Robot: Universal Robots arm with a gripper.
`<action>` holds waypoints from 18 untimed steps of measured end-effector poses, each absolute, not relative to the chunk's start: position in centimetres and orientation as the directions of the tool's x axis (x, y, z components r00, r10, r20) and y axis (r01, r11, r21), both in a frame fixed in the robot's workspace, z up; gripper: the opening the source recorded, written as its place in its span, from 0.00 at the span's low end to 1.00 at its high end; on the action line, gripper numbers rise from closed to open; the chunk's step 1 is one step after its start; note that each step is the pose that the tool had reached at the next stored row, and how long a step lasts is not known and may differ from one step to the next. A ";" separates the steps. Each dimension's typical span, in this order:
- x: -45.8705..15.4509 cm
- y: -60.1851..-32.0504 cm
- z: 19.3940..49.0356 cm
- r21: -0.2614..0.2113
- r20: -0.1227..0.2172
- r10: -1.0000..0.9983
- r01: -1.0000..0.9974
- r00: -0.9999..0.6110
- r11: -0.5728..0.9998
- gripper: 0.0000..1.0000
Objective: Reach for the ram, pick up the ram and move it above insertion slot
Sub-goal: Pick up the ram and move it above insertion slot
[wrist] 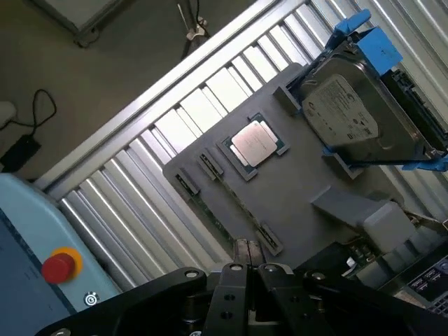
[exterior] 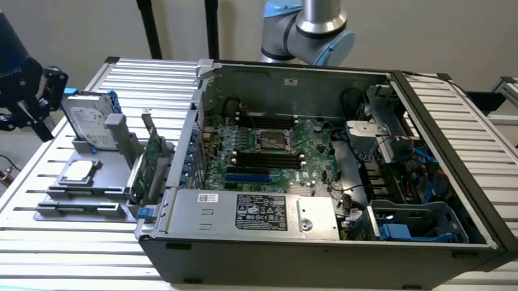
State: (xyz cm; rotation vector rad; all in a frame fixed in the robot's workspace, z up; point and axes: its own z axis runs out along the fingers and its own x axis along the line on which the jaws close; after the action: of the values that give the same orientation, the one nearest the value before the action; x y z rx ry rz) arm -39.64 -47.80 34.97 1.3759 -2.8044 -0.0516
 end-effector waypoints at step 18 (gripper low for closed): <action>-39.6 -47.8 34.7 0.037 0.001 -0.946 -0.945 -0.325 0.325 0.10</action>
State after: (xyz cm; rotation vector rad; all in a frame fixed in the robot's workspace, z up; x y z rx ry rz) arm -39.64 -47.81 34.75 1.8112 -2.5390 -0.0464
